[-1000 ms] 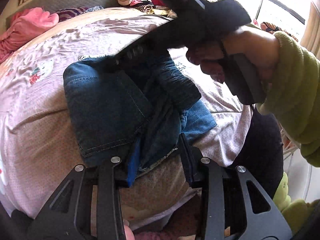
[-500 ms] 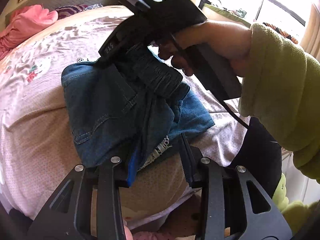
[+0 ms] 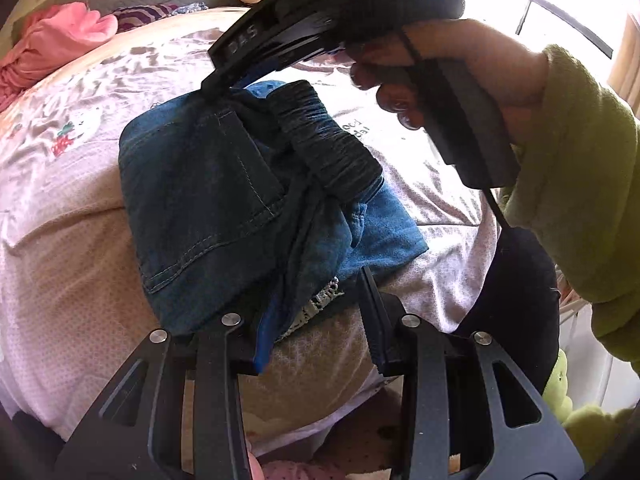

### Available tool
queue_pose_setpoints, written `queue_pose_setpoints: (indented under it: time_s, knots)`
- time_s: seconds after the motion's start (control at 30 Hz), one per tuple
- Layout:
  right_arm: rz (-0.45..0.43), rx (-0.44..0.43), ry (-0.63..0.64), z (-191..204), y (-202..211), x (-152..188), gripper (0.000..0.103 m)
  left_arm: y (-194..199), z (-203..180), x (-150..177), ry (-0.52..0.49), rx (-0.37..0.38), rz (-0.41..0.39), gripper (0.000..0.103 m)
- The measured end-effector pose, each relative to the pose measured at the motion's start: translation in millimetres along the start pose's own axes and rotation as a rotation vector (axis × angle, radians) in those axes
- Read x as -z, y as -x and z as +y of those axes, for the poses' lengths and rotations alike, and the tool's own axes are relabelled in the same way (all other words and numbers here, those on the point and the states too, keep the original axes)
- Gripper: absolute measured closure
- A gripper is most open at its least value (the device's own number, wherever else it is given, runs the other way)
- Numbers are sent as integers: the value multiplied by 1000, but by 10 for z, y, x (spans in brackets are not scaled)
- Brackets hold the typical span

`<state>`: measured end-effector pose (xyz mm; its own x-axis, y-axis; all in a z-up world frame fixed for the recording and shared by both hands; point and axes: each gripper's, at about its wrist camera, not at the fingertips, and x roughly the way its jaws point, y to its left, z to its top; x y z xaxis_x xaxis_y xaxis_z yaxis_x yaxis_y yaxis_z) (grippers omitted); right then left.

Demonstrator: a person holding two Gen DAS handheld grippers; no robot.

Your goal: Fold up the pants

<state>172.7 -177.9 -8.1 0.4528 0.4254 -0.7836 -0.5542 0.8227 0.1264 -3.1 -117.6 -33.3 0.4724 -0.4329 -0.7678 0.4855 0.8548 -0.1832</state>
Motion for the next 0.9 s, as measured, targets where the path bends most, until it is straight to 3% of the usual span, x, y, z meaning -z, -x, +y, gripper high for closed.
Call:
queue_pose_setpoints:
  time_s: [0.13,0.47,0.7,0.9]
  knots:
    - [-28,10,-34,-66,114,12,65,23,11,-1,4,2,-1,74]
    - [-132,-11,-73,-44,656,238,47,157,-4,-4,9,14,-27,59]
    - [-174,11,-73,30,937,435,43,278,-3,-11,30,14,-52,55]
    - [-224,13,-99,42,1184,660,38,616,120,-48,76,5,-123,41]
